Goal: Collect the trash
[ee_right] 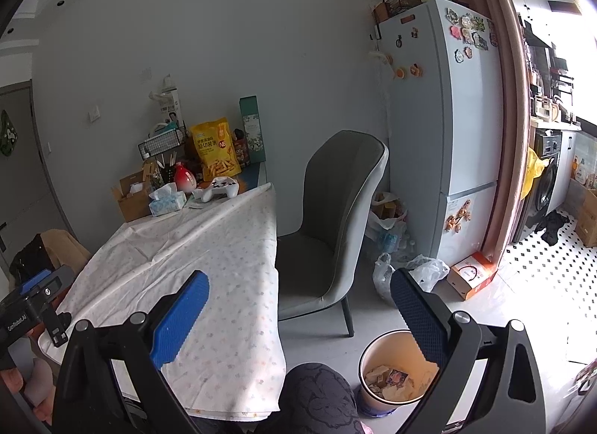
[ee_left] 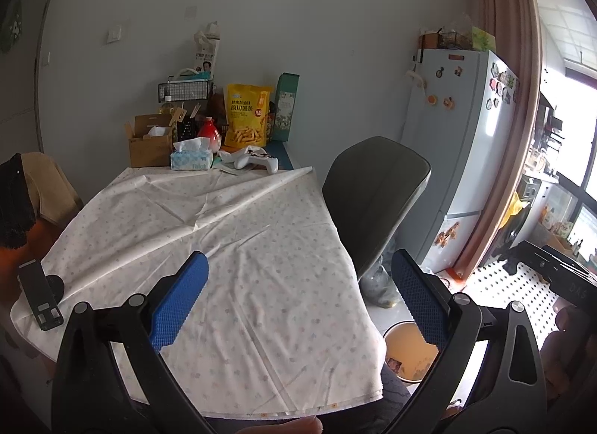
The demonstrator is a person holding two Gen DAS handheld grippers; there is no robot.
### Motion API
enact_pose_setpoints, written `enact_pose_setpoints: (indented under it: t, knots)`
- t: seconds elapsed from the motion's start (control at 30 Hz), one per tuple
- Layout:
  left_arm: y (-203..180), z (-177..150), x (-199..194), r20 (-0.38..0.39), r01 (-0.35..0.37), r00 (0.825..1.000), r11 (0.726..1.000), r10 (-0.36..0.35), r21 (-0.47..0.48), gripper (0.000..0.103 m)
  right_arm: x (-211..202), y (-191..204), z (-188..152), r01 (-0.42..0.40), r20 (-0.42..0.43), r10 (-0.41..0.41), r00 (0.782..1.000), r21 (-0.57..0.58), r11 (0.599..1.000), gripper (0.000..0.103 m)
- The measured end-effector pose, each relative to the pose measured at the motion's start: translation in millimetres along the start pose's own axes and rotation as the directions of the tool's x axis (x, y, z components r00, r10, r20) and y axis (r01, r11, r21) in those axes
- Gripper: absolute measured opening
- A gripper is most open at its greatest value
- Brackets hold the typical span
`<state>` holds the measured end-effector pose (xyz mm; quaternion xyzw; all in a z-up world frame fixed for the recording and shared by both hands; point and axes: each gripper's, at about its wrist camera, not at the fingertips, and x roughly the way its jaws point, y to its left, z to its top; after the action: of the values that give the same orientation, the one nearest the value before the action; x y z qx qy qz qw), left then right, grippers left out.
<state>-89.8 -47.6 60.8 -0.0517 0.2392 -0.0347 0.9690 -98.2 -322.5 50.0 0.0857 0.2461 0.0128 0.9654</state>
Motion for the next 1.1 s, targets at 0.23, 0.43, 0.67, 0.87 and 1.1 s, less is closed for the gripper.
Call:
enact_pose_setpoints:
  t: [0.23, 0.43, 0.67, 0.87, 1.1]
  knots:
    - [3, -3, 6, -0.017, -0.004, 1.000, 1.000, 0.004, -0.009, 0.097, 11, 0, -4, 0.002, -0.018, -0.002, 1.000, -0.009, 1.000, 0.095]
    - [3, -5, 9, -0.024, -0.004, 1.000, 1.000, 0.003, -0.010, 0.097, 14, -2, -5, 0.006, -0.022, -0.006, 1.000, -0.008, 1.000, 0.095]
    - [3, -7, 9, -0.024, -0.004, 1.000, 1.000, 0.004, -0.013, 0.097, 13, -3, -7, 0.008, -0.017, -0.008, 1.000, -0.005, 1.000, 0.096]
    - [3, -7, 9, -0.024, -0.004, 1.000, 1.000, 0.003, -0.013, 0.097, 13, -4, -7, 0.010, -0.012, -0.010, 1.000, -0.007, 1.000, 0.095]
    - [5, -10, 8, -0.018, -0.006, 1.000, 1.000, 0.006, -0.022, 0.097, 13, -1, -8, 0.016, -0.012, -0.016, 1.000, -0.009, 1.000, 0.095]
